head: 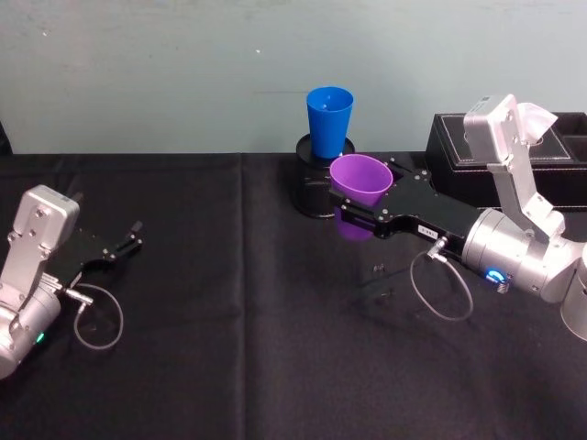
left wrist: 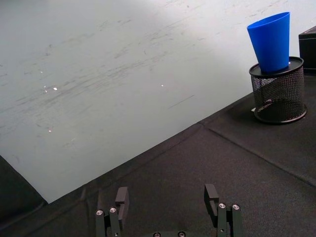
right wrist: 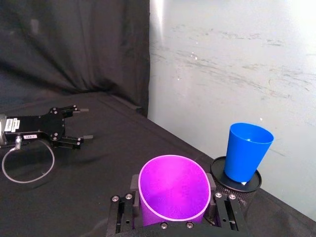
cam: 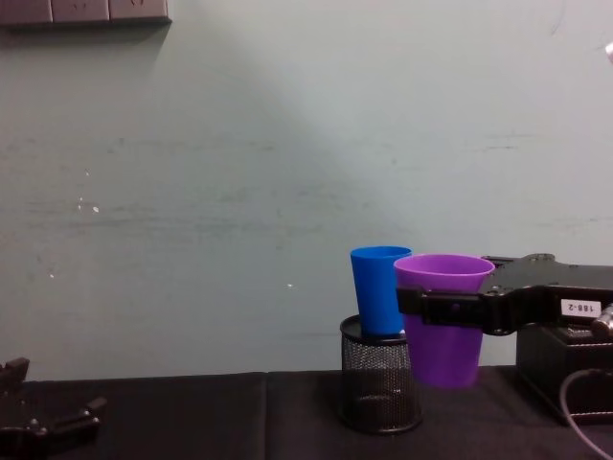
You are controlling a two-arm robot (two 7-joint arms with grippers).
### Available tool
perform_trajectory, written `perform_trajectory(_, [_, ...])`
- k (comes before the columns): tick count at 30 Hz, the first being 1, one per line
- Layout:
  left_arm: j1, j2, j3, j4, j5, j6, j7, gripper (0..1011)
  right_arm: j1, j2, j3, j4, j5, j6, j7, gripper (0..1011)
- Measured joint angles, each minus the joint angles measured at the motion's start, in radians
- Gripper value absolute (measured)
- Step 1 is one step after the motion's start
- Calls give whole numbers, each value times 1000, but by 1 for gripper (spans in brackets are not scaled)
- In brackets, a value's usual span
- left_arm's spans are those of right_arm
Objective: Pick up one cup with a gripper and tap it against the other cup.
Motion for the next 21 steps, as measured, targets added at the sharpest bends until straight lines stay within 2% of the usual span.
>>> perform_trajectory(21, [0,0,0,0,0,0,0,1000,0,0,0,0,0,0,0,738])
